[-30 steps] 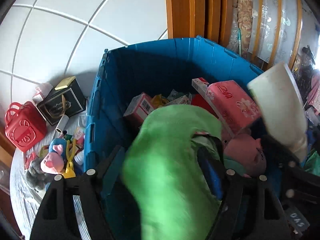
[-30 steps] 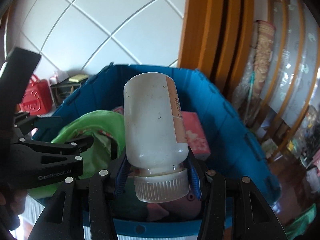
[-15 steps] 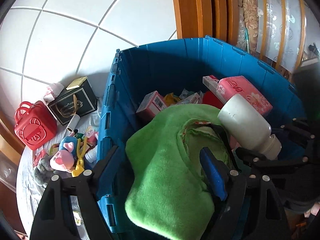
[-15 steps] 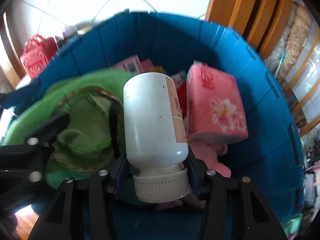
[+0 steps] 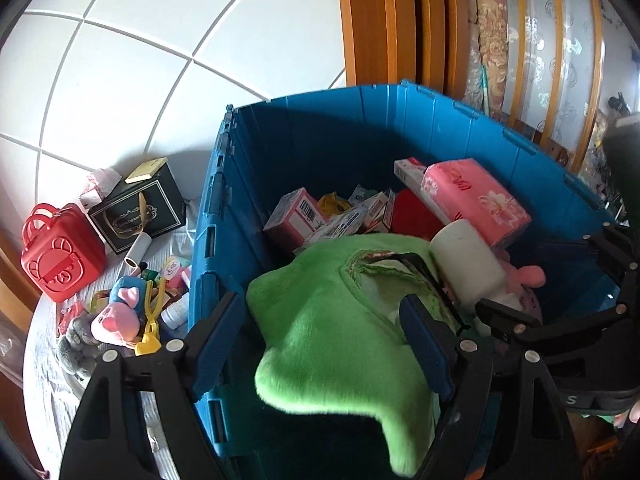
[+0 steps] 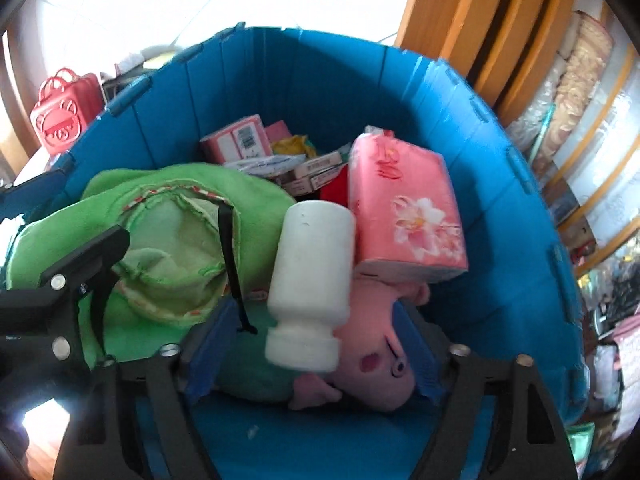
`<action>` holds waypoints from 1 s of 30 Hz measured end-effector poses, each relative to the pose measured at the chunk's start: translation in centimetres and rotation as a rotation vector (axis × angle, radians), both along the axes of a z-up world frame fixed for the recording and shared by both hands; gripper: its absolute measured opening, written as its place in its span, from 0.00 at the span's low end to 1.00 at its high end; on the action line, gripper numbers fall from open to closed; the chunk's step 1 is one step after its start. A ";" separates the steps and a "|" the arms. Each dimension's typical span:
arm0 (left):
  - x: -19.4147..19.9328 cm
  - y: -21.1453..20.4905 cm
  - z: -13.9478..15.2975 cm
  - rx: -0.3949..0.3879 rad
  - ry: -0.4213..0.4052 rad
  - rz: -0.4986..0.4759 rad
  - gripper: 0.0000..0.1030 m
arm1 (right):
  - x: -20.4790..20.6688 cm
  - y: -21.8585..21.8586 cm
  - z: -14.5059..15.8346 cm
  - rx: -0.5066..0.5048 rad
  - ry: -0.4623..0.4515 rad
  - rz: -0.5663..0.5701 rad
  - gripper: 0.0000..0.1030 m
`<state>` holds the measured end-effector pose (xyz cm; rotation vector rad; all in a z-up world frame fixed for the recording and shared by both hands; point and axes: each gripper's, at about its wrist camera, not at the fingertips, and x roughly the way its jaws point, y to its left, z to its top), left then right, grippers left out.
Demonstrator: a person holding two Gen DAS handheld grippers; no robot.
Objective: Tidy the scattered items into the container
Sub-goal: 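Open both tools to drop the green bag and bottle into the crate, then move both tools back from the crate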
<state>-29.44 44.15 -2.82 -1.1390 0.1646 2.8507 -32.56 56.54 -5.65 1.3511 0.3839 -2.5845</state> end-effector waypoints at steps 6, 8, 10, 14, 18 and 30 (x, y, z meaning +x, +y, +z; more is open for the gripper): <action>2.1 -0.5 1.7 0.036 0.077 0.004 1.00 | 2.7 2.5 2.2 -0.067 0.093 -0.055 0.86; 2.9 -0.6 2.3 0.046 0.102 0.007 1.00 | 3.6 3.1 2.9 -0.080 0.125 -0.069 0.98; 3.6 -0.6 2.7 0.050 0.112 0.009 1.00 | 4.4 3.7 3.6 -0.096 0.148 -0.077 1.00; 4.6 -0.4 3.4 0.067 0.122 0.012 1.00 | 6.2 4.3 4.7 -0.127 0.195 -0.089 1.00; 6.2 -0.4 4.0 0.081 0.146 0.026 1.00 | 7.7 3.9 5.8 -0.151 0.233 -0.049 1.00; 10.5 -0.7 5.5 0.056 0.185 0.067 1.00 | 10.9 2.9 6.2 -0.150 0.257 -0.043 1.00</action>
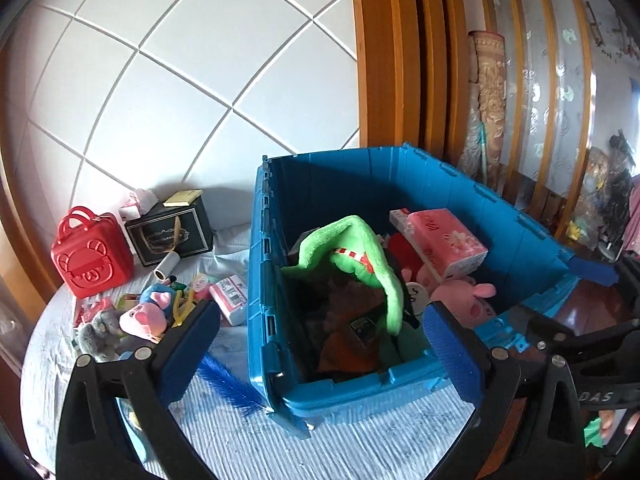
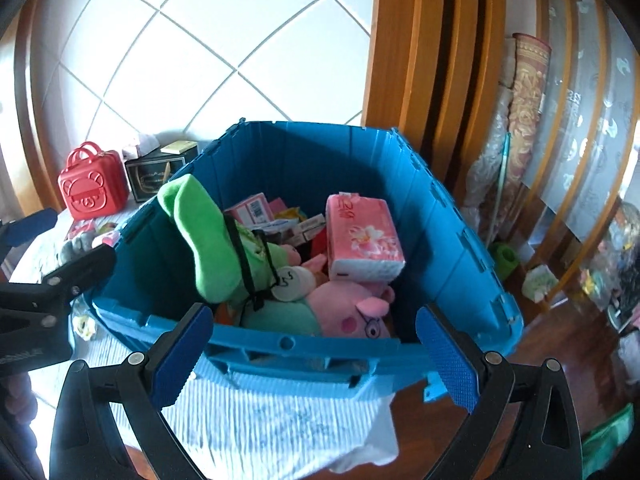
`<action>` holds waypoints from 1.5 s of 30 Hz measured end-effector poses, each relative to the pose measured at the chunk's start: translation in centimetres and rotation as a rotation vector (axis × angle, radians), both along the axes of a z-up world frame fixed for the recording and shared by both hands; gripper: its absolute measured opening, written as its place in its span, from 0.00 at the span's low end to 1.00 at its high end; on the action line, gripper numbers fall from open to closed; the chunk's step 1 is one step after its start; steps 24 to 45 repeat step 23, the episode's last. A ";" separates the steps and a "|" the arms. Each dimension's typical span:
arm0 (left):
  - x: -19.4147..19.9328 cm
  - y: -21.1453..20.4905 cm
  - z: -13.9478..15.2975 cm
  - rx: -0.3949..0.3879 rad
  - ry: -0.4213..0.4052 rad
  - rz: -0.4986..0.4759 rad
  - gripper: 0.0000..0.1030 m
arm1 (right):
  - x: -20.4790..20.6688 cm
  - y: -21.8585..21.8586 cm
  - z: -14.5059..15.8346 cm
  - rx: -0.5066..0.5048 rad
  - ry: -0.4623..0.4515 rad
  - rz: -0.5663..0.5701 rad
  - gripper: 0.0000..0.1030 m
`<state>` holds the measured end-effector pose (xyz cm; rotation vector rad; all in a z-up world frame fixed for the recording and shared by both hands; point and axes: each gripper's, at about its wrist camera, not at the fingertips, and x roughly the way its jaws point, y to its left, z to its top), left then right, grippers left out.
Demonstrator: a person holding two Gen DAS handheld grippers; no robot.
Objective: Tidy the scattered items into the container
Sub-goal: 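Move both tools back from the crate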
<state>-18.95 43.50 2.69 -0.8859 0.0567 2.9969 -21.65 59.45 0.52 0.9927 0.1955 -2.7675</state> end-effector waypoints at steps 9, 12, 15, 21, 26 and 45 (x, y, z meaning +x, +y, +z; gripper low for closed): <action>2.6 -1.7 0.6 0.048 0.000 0.010 1.00 | 3.6 -1.6 0.9 -0.015 0.021 -0.001 1.00; 3.4 -1.7 0.6 0.043 -0.001 0.008 1.00 | 4.6 -1.8 1.1 -0.022 0.025 -0.009 1.00; 4.2 -1.6 0.7 0.040 0.007 0.004 1.00 | 5.4 -1.5 1.3 -0.028 0.029 -0.021 1.00; 5.3 -1.2 0.7 0.037 0.016 0.001 1.00 | 6.3 -0.9 1.2 -0.041 0.027 -0.042 1.00; 5.6 -1.1 0.6 0.037 0.017 0.001 1.00 | 6.6 -0.9 1.2 -0.045 0.026 -0.044 1.00; 5.6 -1.1 0.6 0.037 0.017 0.001 1.00 | 6.6 -0.9 1.2 -0.045 0.026 -0.044 1.00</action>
